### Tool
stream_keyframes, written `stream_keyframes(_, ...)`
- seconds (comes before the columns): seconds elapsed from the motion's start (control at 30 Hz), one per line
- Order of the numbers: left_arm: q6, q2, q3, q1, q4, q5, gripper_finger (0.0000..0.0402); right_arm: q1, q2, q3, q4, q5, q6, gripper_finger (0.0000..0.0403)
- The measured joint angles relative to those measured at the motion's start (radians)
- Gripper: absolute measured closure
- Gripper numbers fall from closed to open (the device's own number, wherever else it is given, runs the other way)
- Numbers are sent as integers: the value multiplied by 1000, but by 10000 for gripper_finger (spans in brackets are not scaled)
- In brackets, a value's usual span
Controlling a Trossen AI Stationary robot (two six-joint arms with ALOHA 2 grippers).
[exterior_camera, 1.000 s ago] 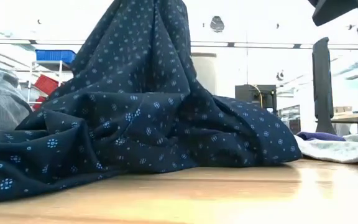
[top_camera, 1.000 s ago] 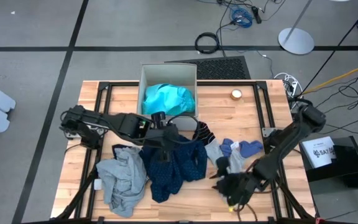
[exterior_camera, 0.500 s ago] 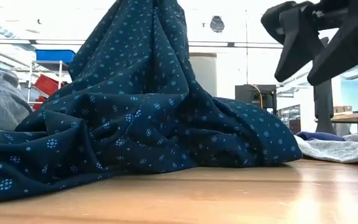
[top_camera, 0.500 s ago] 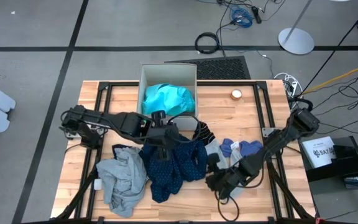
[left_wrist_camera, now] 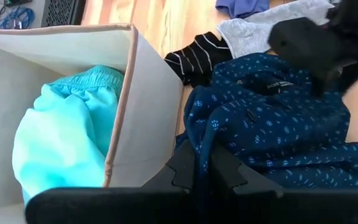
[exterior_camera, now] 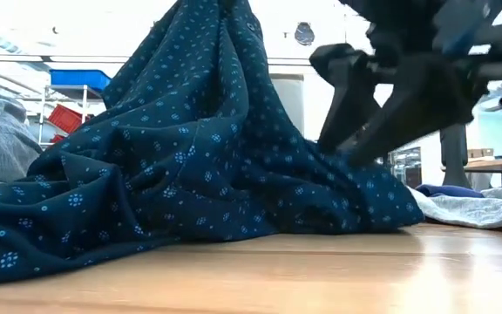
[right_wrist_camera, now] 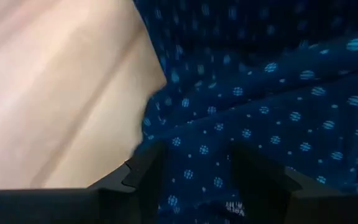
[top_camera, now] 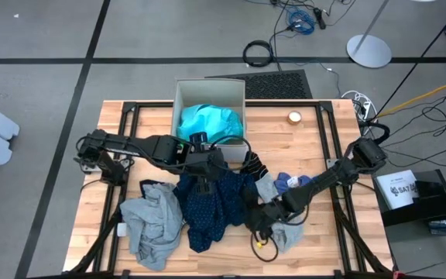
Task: Sort clothes
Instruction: Put the dark blue polo shirt into the white laundry organizer
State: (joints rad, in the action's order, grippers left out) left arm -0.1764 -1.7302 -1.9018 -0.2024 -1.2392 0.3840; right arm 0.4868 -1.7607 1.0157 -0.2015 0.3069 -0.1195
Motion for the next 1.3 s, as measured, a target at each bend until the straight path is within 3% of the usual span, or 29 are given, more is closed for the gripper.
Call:
stream_keyframes(0.37,34,0,0,-13,-6,-19,365,-36,-71,0,-107,-2,117,234)
stream_keyframes(0.5,7,0,0,-34,-88,-17,315,-37,-68,0,-113,-21,149,234)
stream_keyframes(0.67,-188,0,0,-72,-277,-9,238,-36,-68,0,-115,-26,184,234)
stream_keyframes(0.73,-247,1,0,-103,-277,-31,213,-36,-68,0,-115,-26,187,234)
stream_keyframes(0.8,-255,2,0,-159,-182,-61,197,-36,-68,0,-115,-26,187,234)
stream_keyframes(0.93,-210,-9,17,-300,214,-44,188,-38,-68,0,-112,-26,187,234)
stream_keyframes(1.0,-204,-27,60,-356,360,27,189,-40,-68,0,-112,-27,187,234)
stream_keyframes(1.17,-328,-128,213,-409,480,224,189,-48,-68,0,-109,-31,183,234)
stream_keyframes(1.3,-312,-232,270,-402,704,274,190,-59,-68,0,-96,-72,180,234)
